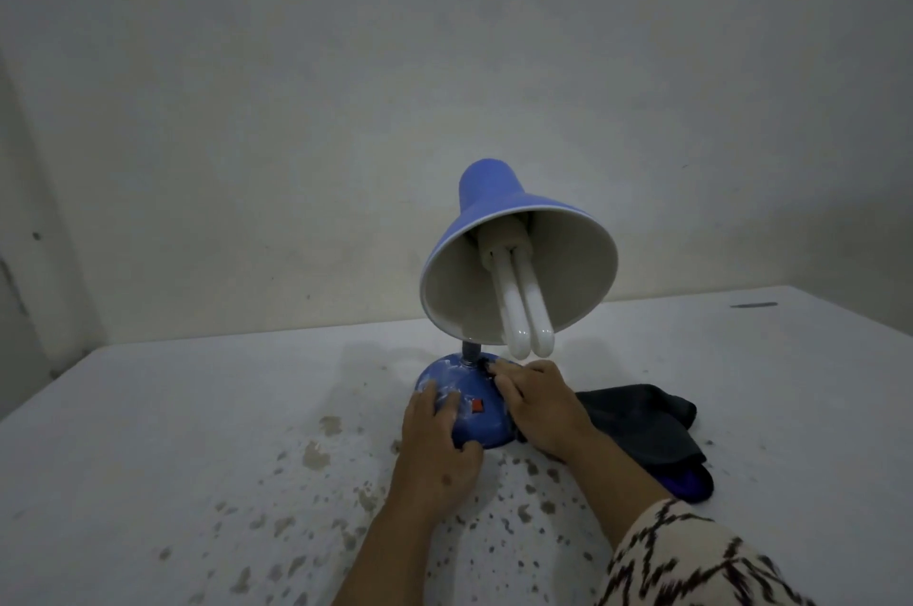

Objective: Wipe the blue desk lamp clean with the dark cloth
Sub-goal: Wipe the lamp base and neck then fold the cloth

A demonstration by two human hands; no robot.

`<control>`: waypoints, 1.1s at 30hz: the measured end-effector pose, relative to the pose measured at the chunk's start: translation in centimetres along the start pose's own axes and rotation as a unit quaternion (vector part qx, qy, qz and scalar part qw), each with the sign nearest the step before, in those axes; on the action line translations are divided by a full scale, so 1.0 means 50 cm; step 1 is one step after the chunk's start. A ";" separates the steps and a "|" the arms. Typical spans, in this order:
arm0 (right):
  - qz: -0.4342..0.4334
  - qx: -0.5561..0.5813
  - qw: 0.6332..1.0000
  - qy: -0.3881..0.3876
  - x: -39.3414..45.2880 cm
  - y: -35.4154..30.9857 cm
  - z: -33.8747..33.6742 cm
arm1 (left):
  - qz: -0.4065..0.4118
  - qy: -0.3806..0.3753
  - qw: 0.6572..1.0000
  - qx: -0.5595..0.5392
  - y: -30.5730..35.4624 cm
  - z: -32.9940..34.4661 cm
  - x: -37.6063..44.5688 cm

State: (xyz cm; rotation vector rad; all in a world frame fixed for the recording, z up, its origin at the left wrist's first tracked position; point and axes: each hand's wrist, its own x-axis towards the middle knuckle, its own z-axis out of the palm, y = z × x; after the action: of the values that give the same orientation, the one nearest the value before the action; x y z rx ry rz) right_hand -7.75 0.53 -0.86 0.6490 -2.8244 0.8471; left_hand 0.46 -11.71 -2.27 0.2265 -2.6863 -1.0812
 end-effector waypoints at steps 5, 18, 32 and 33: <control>-0.023 -0.001 1.000 0.017 -0.037 -0.020 -0.005 | 0.005 0.008 1.000 0.017 -0.003 0.003 0.000; -0.153 -0.013 0.987 0.039 -0.112 -0.035 -0.008 | 0.017 0.001 0.998 0.056 0.008 0.004 -0.006; -0.145 -0.021 0.989 -0.008 -0.101 -0.005 -0.033 | 0.023 0.016 0.999 0.018 -0.008 0.000 -0.003; -0.123 -0.016 0.992 -0.008 -0.095 -0.001 -0.033 | 0.025 0.017 0.999 0.020 -0.008 0.000 -0.003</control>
State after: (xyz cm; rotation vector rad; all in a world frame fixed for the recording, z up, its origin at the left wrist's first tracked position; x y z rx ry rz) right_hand -3.47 3.12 -0.53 0.9769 -2.6898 0.7527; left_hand 0.61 -11.94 -2.57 0.1828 -2.6703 -1.0011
